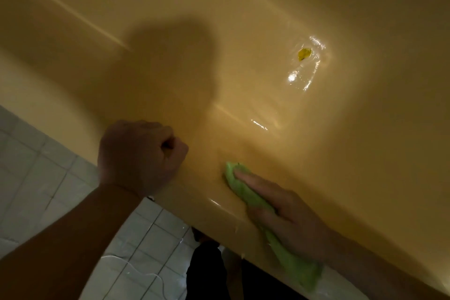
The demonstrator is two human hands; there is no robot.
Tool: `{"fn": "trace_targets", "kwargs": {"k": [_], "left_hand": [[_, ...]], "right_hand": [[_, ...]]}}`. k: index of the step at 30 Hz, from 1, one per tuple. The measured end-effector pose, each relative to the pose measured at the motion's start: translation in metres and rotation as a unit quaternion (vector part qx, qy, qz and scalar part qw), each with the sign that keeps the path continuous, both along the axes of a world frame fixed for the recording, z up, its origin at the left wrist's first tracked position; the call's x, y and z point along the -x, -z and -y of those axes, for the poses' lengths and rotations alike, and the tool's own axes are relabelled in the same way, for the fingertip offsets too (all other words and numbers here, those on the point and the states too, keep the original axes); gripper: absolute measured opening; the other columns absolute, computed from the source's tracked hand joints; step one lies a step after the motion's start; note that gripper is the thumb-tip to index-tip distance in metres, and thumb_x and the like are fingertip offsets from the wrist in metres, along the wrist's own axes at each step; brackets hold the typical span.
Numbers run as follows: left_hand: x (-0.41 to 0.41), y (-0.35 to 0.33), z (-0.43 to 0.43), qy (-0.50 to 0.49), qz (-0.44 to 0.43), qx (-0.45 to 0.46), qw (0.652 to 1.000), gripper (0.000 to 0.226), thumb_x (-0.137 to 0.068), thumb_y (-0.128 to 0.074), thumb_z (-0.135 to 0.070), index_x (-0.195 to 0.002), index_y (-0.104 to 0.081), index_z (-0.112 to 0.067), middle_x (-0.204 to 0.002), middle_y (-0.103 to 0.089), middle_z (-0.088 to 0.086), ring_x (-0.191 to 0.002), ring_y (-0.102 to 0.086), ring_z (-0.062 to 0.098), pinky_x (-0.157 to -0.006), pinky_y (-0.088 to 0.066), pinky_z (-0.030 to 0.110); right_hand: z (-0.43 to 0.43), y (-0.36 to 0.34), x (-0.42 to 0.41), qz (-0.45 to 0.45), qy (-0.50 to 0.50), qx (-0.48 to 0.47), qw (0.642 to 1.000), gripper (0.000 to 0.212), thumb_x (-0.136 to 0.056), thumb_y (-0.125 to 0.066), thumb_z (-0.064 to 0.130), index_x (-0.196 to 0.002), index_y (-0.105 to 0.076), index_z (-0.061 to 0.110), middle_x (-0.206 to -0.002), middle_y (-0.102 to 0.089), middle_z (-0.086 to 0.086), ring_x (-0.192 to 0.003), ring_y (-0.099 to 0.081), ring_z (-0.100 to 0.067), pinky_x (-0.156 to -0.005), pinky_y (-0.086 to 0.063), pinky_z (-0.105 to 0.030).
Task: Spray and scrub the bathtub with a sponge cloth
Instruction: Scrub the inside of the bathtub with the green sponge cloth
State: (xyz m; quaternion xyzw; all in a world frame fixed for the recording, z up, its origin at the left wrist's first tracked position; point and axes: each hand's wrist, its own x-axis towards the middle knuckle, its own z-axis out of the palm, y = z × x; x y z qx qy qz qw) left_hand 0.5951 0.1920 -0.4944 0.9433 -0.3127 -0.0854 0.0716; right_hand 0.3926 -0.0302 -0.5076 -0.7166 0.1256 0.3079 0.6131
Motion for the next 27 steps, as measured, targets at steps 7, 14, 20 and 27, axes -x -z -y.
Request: {"fn": "trace_targets", "kwargs": {"k": [7, 14, 20, 27], "left_hand": [[-0.006, 0.006, -0.008, 0.048, -0.005, 0.014, 0.999, 0.041, -0.094, -0.048, -0.037, -0.061, -0.062, -0.016, -0.060, -0.056, 0.004, -0.056, -0.052, 0.033, -0.061, -0.029, 0.031], [-0.008, 0.010, -0.015, 0.005, 0.019, 0.023, 1.000, 0.043, -0.097, -0.047, -0.031, -0.060, -0.063, -0.014, -0.058, -0.054, 0.003, -0.054, -0.047, 0.029, -0.066, -0.024, 0.032], [-0.010, 0.007, -0.015, 0.001, 0.027, 0.024, 0.999, 0.035, -0.094, -0.048, -0.026, -0.063, -0.060, -0.015, -0.061, -0.055, 0.004, -0.057, -0.050, 0.032, -0.067, -0.036, 0.037], [-0.018, 0.009, -0.020, -0.018, 0.023, 0.030, 0.999, 0.036, -0.092, -0.049, -0.028, -0.059, -0.059, -0.017, -0.058, -0.052, -0.001, -0.056, -0.044, 0.026, -0.070, -0.031, 0.034]], "right_hand": [[0.059, 0.089, 0.032, -0.159, -0.044, 0.084, 0.983, 0.051, -0.104, -0.054, 0.040, -0.143, -0.035, 0.067, -0.161, -0.034, 0.020, -0.148, -0.033, -0.003, -0.119, -0.022, -0.020], [0.012, 0.149, -0.048, -0.272, -0.015, 0.154, 0.950, 0.058, -0.109, -0.032, 0.053, -0.162, -0.024, 0.034, -0.169, -0.026, -0.006, -0.153, -0.028, -0.029, -0.123, -0.021, -0.040], [-0.039, 0.036, -0.093, -0.048, -0.038, -0.019, 0.998, 0.055, -0.107, -0.049, 0.040, -0.158, -0.028, 0.048, -0.166, -0.023, 0.020, -0.150, -0.025, 0.001, -0.122, -0.021, -0.021], [0.004, 0.108, -0.052, -0.207, 0.032, 0.056, 0.976, 0.050, -0.104, -0.053, 0.040, -0.151, -0.039, 0.053, -0.163, -0.037, 0.010, -0.149, -0.036, -0.013, -0.121, -0.025, -0.027]]}}
